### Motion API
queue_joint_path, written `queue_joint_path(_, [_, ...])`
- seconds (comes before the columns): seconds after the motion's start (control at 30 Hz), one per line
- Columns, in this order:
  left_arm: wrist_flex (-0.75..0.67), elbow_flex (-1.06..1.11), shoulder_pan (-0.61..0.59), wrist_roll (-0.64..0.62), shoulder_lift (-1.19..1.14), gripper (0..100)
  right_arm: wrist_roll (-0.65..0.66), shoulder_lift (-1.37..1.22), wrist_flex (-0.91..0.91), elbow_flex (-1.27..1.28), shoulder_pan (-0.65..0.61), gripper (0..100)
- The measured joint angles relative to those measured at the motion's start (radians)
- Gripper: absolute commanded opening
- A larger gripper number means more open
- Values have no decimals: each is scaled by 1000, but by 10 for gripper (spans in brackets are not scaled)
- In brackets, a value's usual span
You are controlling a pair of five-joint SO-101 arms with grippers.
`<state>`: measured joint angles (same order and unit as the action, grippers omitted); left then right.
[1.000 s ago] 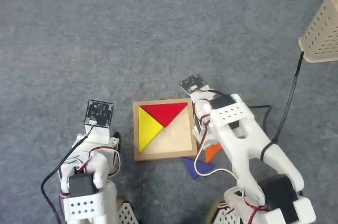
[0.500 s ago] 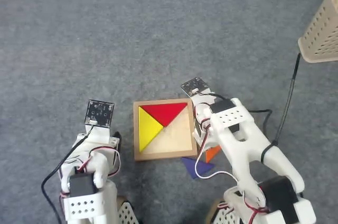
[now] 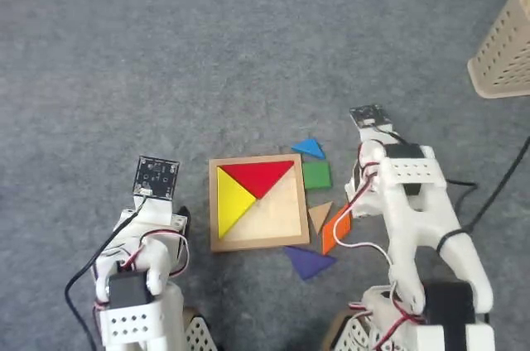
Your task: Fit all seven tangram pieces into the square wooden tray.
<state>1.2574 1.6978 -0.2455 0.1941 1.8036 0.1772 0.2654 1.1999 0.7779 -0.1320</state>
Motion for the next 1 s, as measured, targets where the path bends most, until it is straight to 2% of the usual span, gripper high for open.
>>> queue_joint_path(0.2, [0,0,0,0,0,168,-44,9,69,-8,-218,178])
queue_joint_path(0.33, [0,0,0,0,0,168,3,12,69,-8,-284,178])
queue_joint_path(0.47, [0,0,0,0,0,168,258,20,28,26,-301,178])
queue_joint_path(0.63, [0,0,0,0,0,168,686,21,25,28,-304,180])
queue_joint_path(0.77, [0,0,0,0,0,168,965,21,28,28,-304,287])
queue_joint_path(0.87, [0,0,0,0,0,168,1051,21,31,28,-304,347])
queue_joint_path(1.0, [0,0,0,0,0,168,1135,21,28,71,-304,315])
